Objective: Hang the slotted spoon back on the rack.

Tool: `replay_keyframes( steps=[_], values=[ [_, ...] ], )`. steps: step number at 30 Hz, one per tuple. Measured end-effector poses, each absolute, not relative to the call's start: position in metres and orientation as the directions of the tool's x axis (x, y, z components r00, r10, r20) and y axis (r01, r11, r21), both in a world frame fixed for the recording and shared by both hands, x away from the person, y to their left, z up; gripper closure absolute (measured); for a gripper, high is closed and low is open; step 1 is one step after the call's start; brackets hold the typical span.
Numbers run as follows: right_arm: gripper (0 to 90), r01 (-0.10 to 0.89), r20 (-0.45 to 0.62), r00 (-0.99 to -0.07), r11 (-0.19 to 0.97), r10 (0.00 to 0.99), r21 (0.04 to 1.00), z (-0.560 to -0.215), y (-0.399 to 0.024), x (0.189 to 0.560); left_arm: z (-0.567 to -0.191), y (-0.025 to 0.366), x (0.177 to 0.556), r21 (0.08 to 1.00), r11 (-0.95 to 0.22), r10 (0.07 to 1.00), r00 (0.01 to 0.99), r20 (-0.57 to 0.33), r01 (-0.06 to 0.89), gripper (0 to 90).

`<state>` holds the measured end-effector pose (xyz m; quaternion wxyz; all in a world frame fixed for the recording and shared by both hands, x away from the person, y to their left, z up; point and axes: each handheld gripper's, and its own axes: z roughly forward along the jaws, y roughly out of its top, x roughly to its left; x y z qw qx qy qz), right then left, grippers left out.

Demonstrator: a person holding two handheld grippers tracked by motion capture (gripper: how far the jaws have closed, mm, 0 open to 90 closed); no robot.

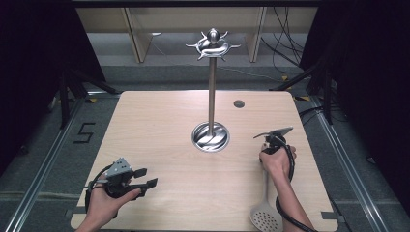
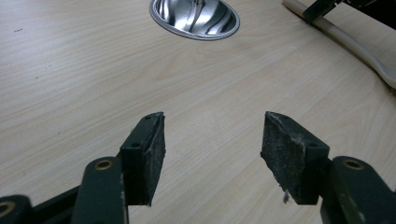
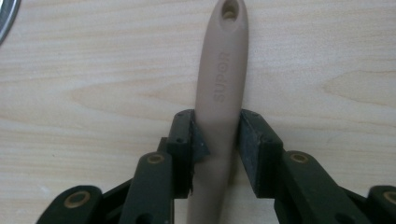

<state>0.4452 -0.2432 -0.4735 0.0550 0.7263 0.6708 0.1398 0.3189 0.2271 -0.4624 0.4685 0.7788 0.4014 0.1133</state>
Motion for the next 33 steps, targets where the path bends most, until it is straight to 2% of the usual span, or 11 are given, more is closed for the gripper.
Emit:
replay_keyframes(
  steps=[3,4,11,15,17,18,21,26,28,29,33],
  values=[
    [68.6,0.947,0.163,0.142,-0.182,0.976,0.266,-0.473,-0.236,0.448,-0.463,0.228,0.319,0.823,-0.234,0.728,0.654,-0.205,0.518,39.0],
    [68.7,0.958,0.126,0.052,-0.085,0.991,0.272,-0.474,-0.243,0.448,-0.463,0.228,0.319,0.821,-0.237,0.728,0.655,-0.203,0.519,39.0],
    [69.1,0.948,0.175,0.116,-0.162,0.978,0.273,-0.474,-0.241,0.449,-0.463,0.227,0.319,0.825,-0.225,0.727,0.653,-0.212,0.518,39.0],
    [69.2,0.954,0.18,0.056,-0.106,0.982,0.281,-0.474,-0.249,0.449,-0.462,0.229,0.319,0.824,-0.229,0.728,0.653,-0.209,0.519,39.0],
    [69.1,0.939,0.226,0.15,-0.211,0.962,0.272,-0.473,-0.244,0.448,-0.461,0.229,0.319,0.824,-0.226,0.73,0.65,-0.209,0.52,39.1],
    [69.1,0.952,0.192,0.054,-0.109,0.98,0.288,-0.474,-0.252,0.448,-0.461,0.23,0.319,0.827,-0.227,0.731,0.651,-0.204,0.515,39.1],
    [69.1,0.939,0.217,0.088,-0.154,0.972,0.308,-0.473,-0.249,0.448,-0.461,0.23,0.318,0.826,-0.22,0.732,0.648,-0.212,0.519,39.1],
    [69.2,0.944,0.205,0.017,-0.083,0.979,0.318,-0.468,-0.251,0.445,-0.462,0.229,0.319,0.824,-0.229,0.73,0.651,-0.207,0.519,39.1],
    [69.2,0.935,0.251,0.091,-0.17,0.964,0.312,-0.466,-0.244,0.444,-0.461,0.228,0.318,0.819,-0.232,0.738,0.643,-0.203,0.524,39.1],
    [69.2,0.938,0.23,0.023,-0.101,0.973,0.333,-0.465,-0.25,0.443,-0.462,0.228,0.318,0.822,-0.229,0.733,0.648,-0.206,0.521,39.1],
    [69.2,0.933,0.243,0.03,-0.115,0.97,0.342,-0.458,-0.248,0.438,-0.462,0.229,0.318,0.822,-0.228,0.733,0.648,-0.208,0.522,39.1]
  ],
)
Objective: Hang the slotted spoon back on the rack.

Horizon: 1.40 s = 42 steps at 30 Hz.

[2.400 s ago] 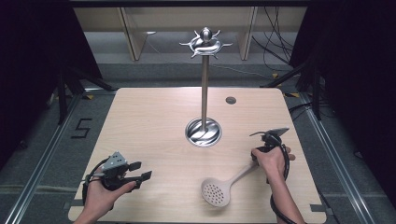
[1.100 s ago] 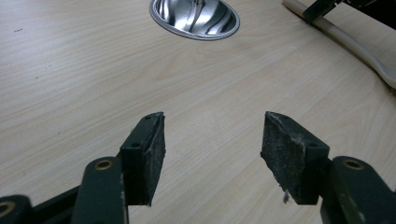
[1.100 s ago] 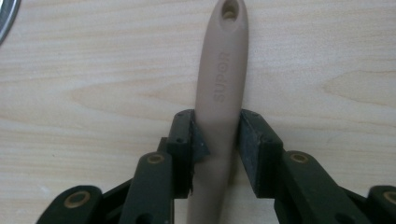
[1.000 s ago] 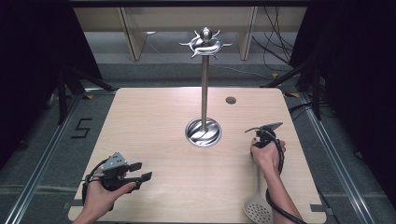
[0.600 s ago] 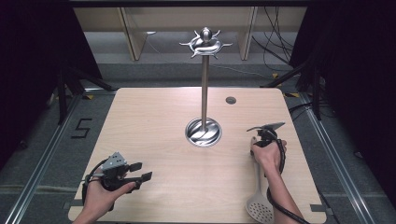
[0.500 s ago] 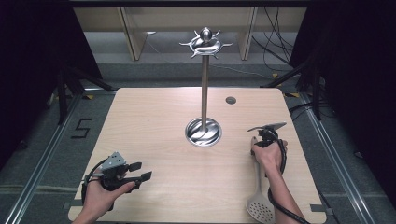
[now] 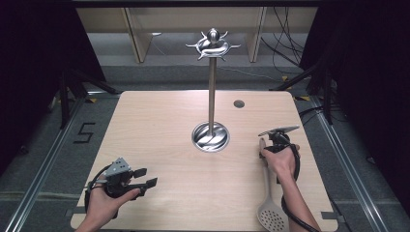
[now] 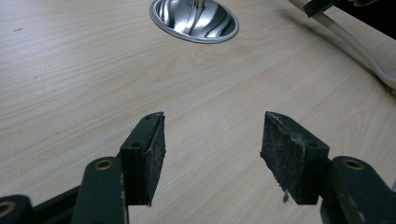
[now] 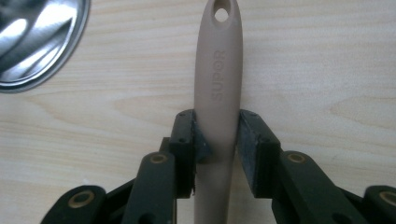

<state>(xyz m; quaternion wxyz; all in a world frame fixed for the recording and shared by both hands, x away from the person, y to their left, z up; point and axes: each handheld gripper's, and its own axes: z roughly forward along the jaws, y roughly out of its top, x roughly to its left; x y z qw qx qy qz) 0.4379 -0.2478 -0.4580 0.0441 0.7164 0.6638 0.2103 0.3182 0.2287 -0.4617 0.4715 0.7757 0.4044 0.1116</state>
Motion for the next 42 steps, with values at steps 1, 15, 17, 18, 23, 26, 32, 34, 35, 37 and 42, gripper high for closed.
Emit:
replay_keyframes(
  steps=[1,15,17,18,23,26,32,34,35,37,42],
  values=[
    [69.2,0.931,0.242,-0.002,-0.087,0.97,0.355,-0.457,-0.25,0.437,-0.462,0.229,0.318,0.823,-0.225,0.733,0.647,-0.209,0.522,39.1],
    [69.2,0.87,0.26,-0.136,-0.01,0.956,0.492,-0.427,-0.253,0.415,-0.462,0.229,0.318,0.825,-0.227,0.733,0.648,-0.204,0.518,39.2],
    [69.2,0.867,0.245,-0.127,-0.013,0.961,0.498,-0.423,-0.251,0.413,-0.462,0.229,0.318,0.827,-0.236,0.727,0.658,-0.198,0.51,39.2],
    [69.2,0.864,0.25,-0.138,-0.006,0.958,0.503,-0.422,-0.252,0.412,-0.462,0.228,0.318,0.825,-0.232,0.728,0.655,-0.205,0.515,39.2],
    [69.2,0.856,0.287,-0.132,-0.037,0.949,0.515,-0.415,-0.247,0.405,-0.463,0.228,0.32,0.823,-0.238,0.728,0.656,-0.202,0.517,39.2],
    [69.2,0.85,0.295,-0.144,-0.035,0.945,0.525,-0.411,-0.248,0.401,-0.462,0.228,0.318,0.825,-0.225,0.732,0.649,-0.208,0.518,39.3],
    [69.2,0.767,0.253,-0.273,0.051,0.928,0.639,-0.411,-0.253,0.395,-0.461,0.229,0.317,0.825,-0.223,0.74,0.641,-0.203,0.519,39.4],
    [69.2,0.755,0.246,-0.284,0.058,0.927,0.654,-0.41,-0.252,0.392,-0.461,0.23,0.317,0.828,-0.219,0.737,0.644,-0.206,0.516,39.4],
    [69.2,0.775,0.27,-0.265,0.038,0.926,0.631,-0.406,-0.25,0.389,-0.461,0.23,0.318,0.831,-0.216,0.733,0.647,-0.209,0.513,39.4],
    [69.3,0.739,0.244,-0.299,0.062,0.923,0.67,-0.406,-0.251,0.388,-0.462,0.23,0.318,0.832,-0.216,0.733,0.647,-0.208,0.512,39.4],
    [69.3,0.687,0.217,-0.352,0.094,0.911,0.721,-0.403,-0.256,0.383,-0.461,0.23,0.317,0.829,-0.22,0.733,0.648,-0.207,0.514,39.3]
  ],
)
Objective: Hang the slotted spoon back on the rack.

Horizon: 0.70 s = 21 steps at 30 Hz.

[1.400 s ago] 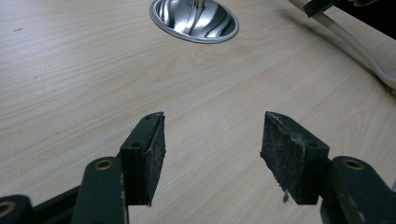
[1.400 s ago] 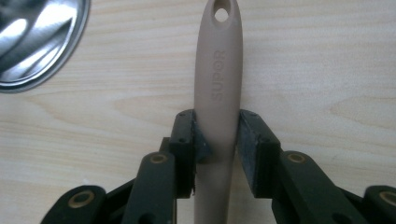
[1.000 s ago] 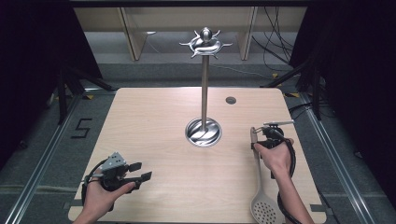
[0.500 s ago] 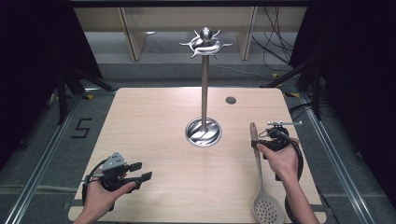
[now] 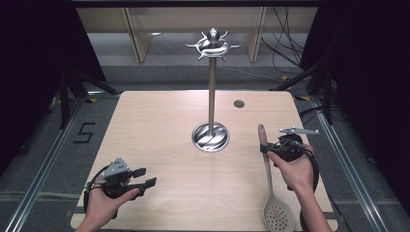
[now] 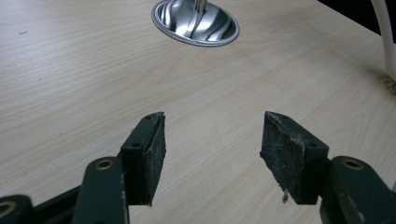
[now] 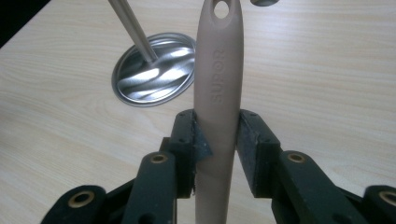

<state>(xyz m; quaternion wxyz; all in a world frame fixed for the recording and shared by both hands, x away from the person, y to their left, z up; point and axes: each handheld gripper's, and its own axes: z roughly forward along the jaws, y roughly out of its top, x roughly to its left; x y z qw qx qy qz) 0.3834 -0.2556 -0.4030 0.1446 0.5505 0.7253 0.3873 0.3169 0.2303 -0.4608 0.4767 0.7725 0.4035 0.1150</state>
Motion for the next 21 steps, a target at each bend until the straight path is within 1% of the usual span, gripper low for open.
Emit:
replay_keyframes(
  steps=[5,7,8,9,11,12,15,16,17,18,19,21],
  values=[
    [69.3,0.67,0.227,-0.366,0.087,0.902,0.737,-0.399,-0.258,0.377,-0.461,0.23,0.317,0.829,-0.222,0.737,0.645,-0.202,0.513,39.4],
    [69.3,0.638,0.218,-0.381,0.085,0.899,0.765,-0.394,-0.262,0.371,-0.461,0.231,0.318,0.831,-0.221,0.734,0.648,-0.203,0.511,39.4],
    [69.3,0.638,0.218,-0.381,0.085,0.899,0.765,-0.394,-0.262,0.371,-0.461,0.231,0.318,0.831,-0.221,0.734,0.648,-0.203,0.511,39.4],
    [69.3,0.612,0.216,-0.388,0.075,0.896,0.787,-0.392,-0.263,0.367,-0.461,0.23,0.317,0.829,-0.223,0.736,0.646,-0.201,0.512,39.4],
    [69.3,0.612,0.21,-0.392,0.083,0.895,0.786,-0.39,-0.264,0.366,-0.461,0.23,0.317,0.829,-0.22,0.739,0.643,-0.203,0.514,39.4],
    [69.3,0.601,0.226,-0.385,0.057,0.895,0.797,-0.387,-0.263,0.361,-0.461,0.23,0.317,0.829,-0.221,0.739,0.643,-0.202,0.514,39.4],
    [69.3,0.551,0.184,-0.408,0.08,0.894,0.83,-0.382,-0.266,0.357,-0.461,0.229,0.317,0.825,-0.225,0.741,0.641,-0.2,0.518,39.4],
    [69.3,0.557,0.195,-0.407,0.074,0.893,0.827,-0.381,-0.266,0.356,-0.461,0.229,0.317,0.825,-0.225,0.741,0.641,-0.2,0.518,39.4],
    [69.3,0.555,0.175,-0.412,0.094,0.895,0.827,-0.379,-0.268,0.355,-0.462,0.229,0.317,0.828,-0.222,0.739,0.643,-0.201,0.515,39.4],
    [69.3,0.561,0.221,-0.391,0.041,0.893,0.827,-0.38,-0.264,0.353,-0.462,0.229,0.317,0.828,-0.221,0.738,0.644,-0.203,0.515,39.4],
    [69.3,0.537,0.189,-0.413,0.07,0.891,0.841,-0.379,-0.267,0.353,-0.462,0.229,0.317,0.829,-0.22,0.738,0.643,-0.203,0.514,39.4],
    [69.4,0.523,0.188,-0.425,0.071,0.886,0.849,-0.377,-0.267,0.35,-0.462,0.229,0.317,0.832,-0.217,0.738,0.644,-0.203,0.511,39.6]
  ],
)
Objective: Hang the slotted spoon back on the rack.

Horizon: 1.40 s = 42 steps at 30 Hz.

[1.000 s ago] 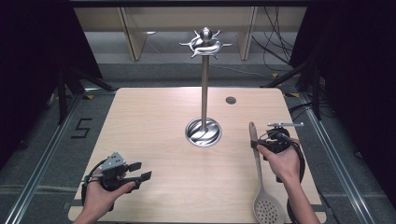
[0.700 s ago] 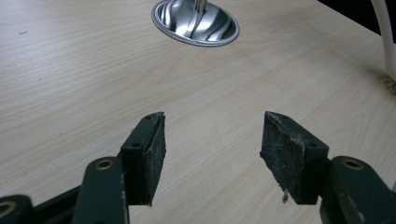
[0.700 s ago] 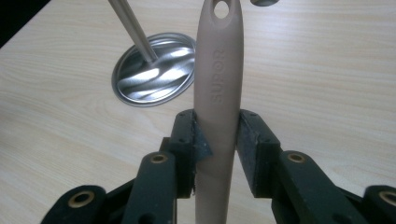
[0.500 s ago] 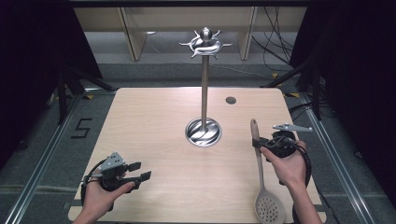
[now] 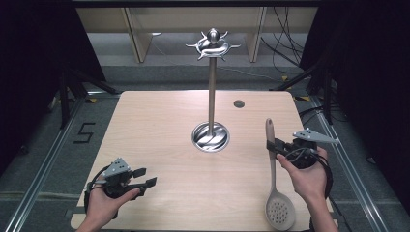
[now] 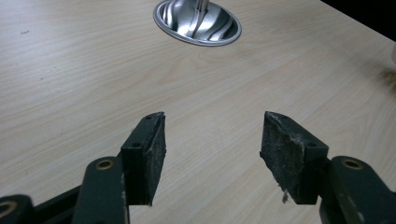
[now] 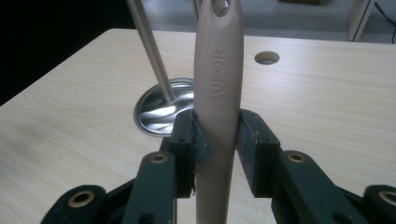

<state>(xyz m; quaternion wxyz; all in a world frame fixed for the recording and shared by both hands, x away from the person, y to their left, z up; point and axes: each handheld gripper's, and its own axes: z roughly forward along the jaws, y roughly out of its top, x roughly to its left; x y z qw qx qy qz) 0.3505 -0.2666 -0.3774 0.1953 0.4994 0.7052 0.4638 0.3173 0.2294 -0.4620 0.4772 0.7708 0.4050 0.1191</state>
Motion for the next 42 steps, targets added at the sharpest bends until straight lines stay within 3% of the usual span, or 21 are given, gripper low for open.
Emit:
replay_keyframes(
  steps=[5,10,11,13,18,29,38,42],
  values=[
    [69.3,0.47,0.148,-0.449,0.093,0.881,0.878,-0.374,-0.267,0.347,-0.461,0.23,0.317,0.833,-0.213,0.743,0.638,-0.201,0.511,39.6],
    [69.4,0.463,0.173,-0.452,0.065,0.875,0.884,-0.366,-0.264,0.339,-0.461,0.23,0.317,0.831,-0.218,0.738,0.644,-0.202,0.511,39.6],
    [69.4,0.425,0.123,-0.471,0.102,0.874,0.9,-0.366,-0.266,0.341,-0.461,0.229,0.317,0.831,-0.22,0.739,0.643,-0.2,0.511,39.6],
    [69.4,0.425,0.149,-0.464,0.072,0.873,0.902,-0.363,-0.263,0.336,-0.462,0.229,0.317,0.831,-0.219,0.738,0.643,-0.202,0.512,39.6],
    [69.4,0.357,0.092,-0.482,0.099,0.872,0.929,-0.36,-0.266,0.335,-0.462,0.229,0.317,0.832,-0.218,0.74,0.643,-0.2,0.51,39.6],
    [69.5,0.349,0.099,-0.484,0.088,0.869,0.933,-0.354,-0.26,0.333,-0.462,0.229,0.317,0.83,-0.22,0.744,0.639,-0.198,0.513,39.5],
    [69.6,0.259,0.032,-0.496,0.113,0.868,0.959,-0.343,-0.257,0.33,-0.462,0.229,0.317,0.832,-0.225,0.74,0.645,-0.193,0.507,39.8],
    [69.6,0.271,0.045,-0.499,0.107,0.865,0.957,-0.338,-0.253,0.329,-0.462,0.229,0.317,0.831,-0.226,0.739,0.645,-0.193,0.508,39.8]
  ],
)
